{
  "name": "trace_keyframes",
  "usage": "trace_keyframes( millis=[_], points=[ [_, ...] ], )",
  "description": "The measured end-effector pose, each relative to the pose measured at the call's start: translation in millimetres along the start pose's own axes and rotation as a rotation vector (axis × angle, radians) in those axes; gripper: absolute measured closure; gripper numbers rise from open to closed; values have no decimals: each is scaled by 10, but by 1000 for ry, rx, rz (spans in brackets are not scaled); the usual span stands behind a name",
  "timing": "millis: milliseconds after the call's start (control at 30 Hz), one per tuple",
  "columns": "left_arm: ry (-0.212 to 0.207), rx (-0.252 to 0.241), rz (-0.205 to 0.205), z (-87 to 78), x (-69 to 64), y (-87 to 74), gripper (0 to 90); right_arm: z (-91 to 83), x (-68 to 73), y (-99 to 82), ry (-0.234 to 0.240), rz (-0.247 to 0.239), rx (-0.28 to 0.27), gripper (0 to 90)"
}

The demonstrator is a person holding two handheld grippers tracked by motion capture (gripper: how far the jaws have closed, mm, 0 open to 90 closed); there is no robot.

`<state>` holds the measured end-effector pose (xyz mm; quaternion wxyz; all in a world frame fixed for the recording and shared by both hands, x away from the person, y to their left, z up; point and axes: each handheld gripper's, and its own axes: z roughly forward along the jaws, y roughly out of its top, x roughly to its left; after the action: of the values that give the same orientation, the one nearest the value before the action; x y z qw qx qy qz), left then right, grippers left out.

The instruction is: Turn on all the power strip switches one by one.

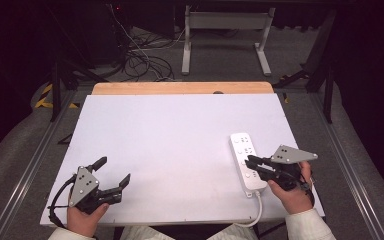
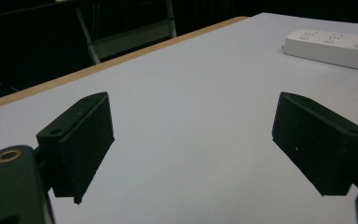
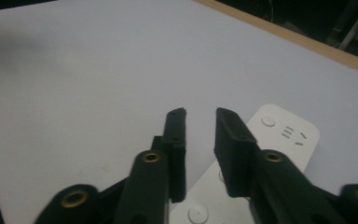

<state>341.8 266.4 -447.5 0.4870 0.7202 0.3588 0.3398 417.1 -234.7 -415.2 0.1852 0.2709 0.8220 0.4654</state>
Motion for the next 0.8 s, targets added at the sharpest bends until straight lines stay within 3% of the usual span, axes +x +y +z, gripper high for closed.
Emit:
trace_keyframes(
  millis=[67, 133, 167, 200, 567, 800],
  points=[
    [1, 0, -1, 0, -1, 0, 130, 9, -13, 19, 42, -10, 35, 900],
    [1, 0, -1, 0, -1, 0, 131, 18, -19, 29, 47, -12, 52, 900],
    [1, 1, -1, 0, -1, 0, 131, 62, -30, 59, 39, -6, 103, 900],
    [1, 1, -2, 1, -2, 0, 131, 62, -30, 59, 39, -6, 103, 900],
    [1, 4, -6, 5, -3, -2, 132, 289, -58, 125, 39, -26, 366, 900],
    [0, 10, -7, 15, -2, -3, 133, 351, -79, 123, 41, -30, 456, 900]
  ],
)
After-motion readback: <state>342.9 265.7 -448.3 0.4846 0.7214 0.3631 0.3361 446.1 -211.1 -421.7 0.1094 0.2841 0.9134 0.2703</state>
